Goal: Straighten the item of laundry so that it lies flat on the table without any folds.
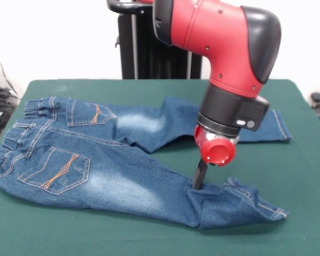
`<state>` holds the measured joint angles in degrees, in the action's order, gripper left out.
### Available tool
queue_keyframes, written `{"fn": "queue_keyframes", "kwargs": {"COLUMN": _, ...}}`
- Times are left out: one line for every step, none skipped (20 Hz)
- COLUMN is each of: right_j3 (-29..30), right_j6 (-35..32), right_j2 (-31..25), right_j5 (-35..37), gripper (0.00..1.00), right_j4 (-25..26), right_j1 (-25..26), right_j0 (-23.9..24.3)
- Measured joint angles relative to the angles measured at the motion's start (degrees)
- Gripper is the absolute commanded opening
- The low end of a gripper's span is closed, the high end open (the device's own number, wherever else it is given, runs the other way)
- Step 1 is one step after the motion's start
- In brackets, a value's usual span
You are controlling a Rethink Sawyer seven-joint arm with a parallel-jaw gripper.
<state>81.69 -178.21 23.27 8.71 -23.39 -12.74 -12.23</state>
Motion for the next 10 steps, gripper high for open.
{"fn": "queue_keyframes", "kwargs": {"right_j3": 0.5, "right_j6": 0.0, "right_j2": -0.2, "right_j5": 0.0, "gripper": 0.00, "right_j4": 0.0, "right_j1": -0.6, "right_j0": 0.2}}
{"fn": "queue_keyframes", "kwargs": {"right_j3": 2.0, "right_j6": 0.0, "right_j2": -0.8, "right_j5": 0.0, "gripper": 0.00, "right_j4": 0.2, "right_j1": -2.2, "right_j0": 0.7}}
{"fn": "queue_keyframes", "kwargs": {"right_j3": 2.7, "right_j6": 0.0, "right_j2": -1.1, "right_j5": 0.0, "gripper": 0.00, "right_j4": 0.4, "right_j1": -3.0, "right_j0": 1.0}}
{"fn": "queue_keyframes", "kwargs": {"right_j3": 3.1, "right_j6": 0.0, "right_j2": -1.2, "right_j5": 0.0, "gripper": 0.00, "right_j4": 0.5, "right_j1": -3.5, "right_j0": 1.2}}
{"fn": "queue_keyframes", "kwargs": {"right_j3": 4.5, "right_j6": 0.0, "right_j2": -1.8, "right_j5": 0.0, "gripper": 0.00, "right_j4": 0.8, "right_j1": -5.0, "right_j0": 1.7}}
{"fn": "queue_keyframes", "kwargs": {"right_j3": 5.6, "right_j6": 0.0, "right_j2": -2.2, "right_j5": 0.0, "gripper": 0.00, "right_j4": 1.1, "right_j1": -6.0, "right_j0": 2.1}}
{"fn": "queue_keyframes", "kwargs": {"right_j3": 6.1, "right_j6": 0.0, "right_j2": -2.4, "right_j5": 0.0, "gripper": 0.00, "right_j4": 1.3, "right_j1": -6.6, "right_j0": 2.4}}
{"fn": "queue_keyframes", "kwargs": {"right_j3": 7.8, "right_j6": 0.0, "right_j2": -3.0, "right_j5": 0.0, "gripper": 0.00, "right_j4": 2.0, "right_j1": -8.2, "right_j0": 3.1}}
{"fn": "queue_keyframes", "kwargs": {"right_j3": 8.8, "right_j6": 0.0, "right_j2": -3.3, "right_j5": -0.1, "gripper": 0.00, "right_j4": 2.6, "right_j1": -9.2, "right_j0": 3.6}}
{"fn": "queue_keyframes", "kwargs": {"right_j3": 9.4, "right_j6": 0.0, "right_j2": -3.4, "right_j5": 0.0, "gripper": 0.00, "right_j4": 3.0, "right_j1": -9.8, "right_j0": 3.9}}
